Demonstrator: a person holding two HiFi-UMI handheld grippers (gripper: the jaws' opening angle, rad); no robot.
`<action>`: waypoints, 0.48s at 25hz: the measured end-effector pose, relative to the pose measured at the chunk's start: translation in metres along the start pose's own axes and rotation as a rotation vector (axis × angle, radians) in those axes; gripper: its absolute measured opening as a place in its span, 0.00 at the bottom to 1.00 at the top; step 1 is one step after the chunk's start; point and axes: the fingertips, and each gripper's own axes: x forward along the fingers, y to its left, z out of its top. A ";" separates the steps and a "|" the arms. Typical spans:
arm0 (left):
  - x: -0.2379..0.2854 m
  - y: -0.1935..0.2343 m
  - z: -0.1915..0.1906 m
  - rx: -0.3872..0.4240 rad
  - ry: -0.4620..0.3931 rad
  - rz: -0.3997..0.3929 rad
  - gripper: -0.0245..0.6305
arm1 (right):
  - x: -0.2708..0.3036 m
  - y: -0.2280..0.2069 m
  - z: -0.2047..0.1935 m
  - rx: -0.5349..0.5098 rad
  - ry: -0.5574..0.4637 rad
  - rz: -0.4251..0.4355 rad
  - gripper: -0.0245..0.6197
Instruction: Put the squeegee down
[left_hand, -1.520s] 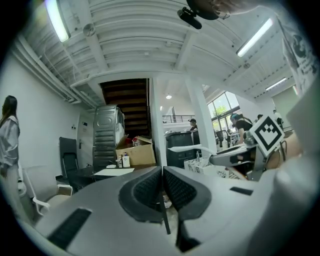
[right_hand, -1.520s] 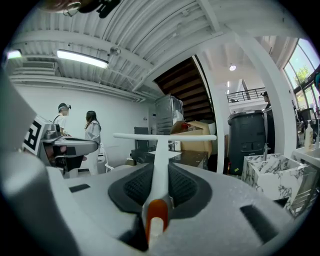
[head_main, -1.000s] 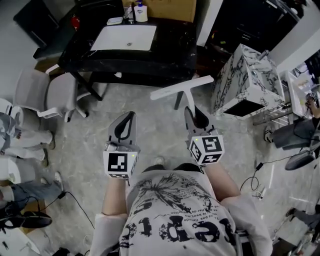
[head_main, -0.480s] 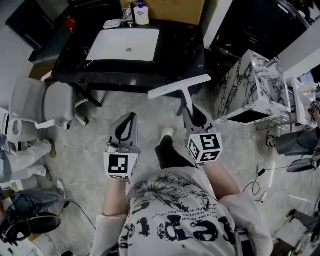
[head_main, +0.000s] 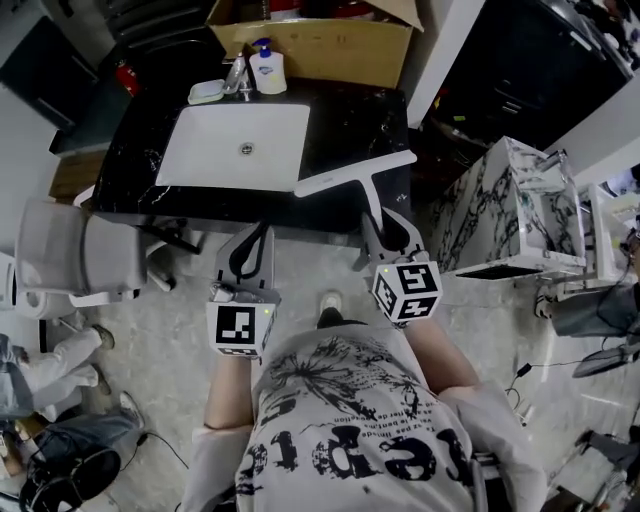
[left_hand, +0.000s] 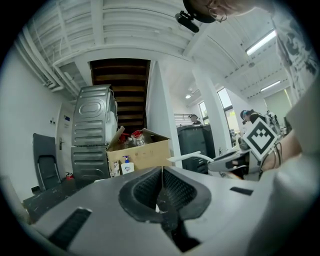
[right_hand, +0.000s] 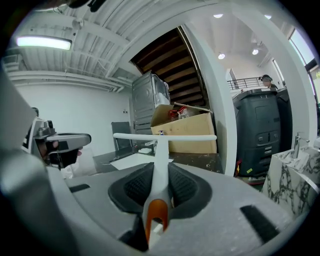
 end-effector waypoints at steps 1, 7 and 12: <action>0.013 0.004 0.002 0.005 -0.007 -0.001 0.05 | 0.011 -0.009 0.003 -0.003 -0.002 -0.008 0.15; 0.073 0.013 0.006 -0.007 0.016 -0.045 0.05 | 0.058 -0.054 0.016 0.010 0.005 -0.056 0.15; 0.113 0.022 0.003 -0.013 -0.005 -0.091 0.05 | 0.087 -0.072 0.016 0.021 0.032 -0.088 0.15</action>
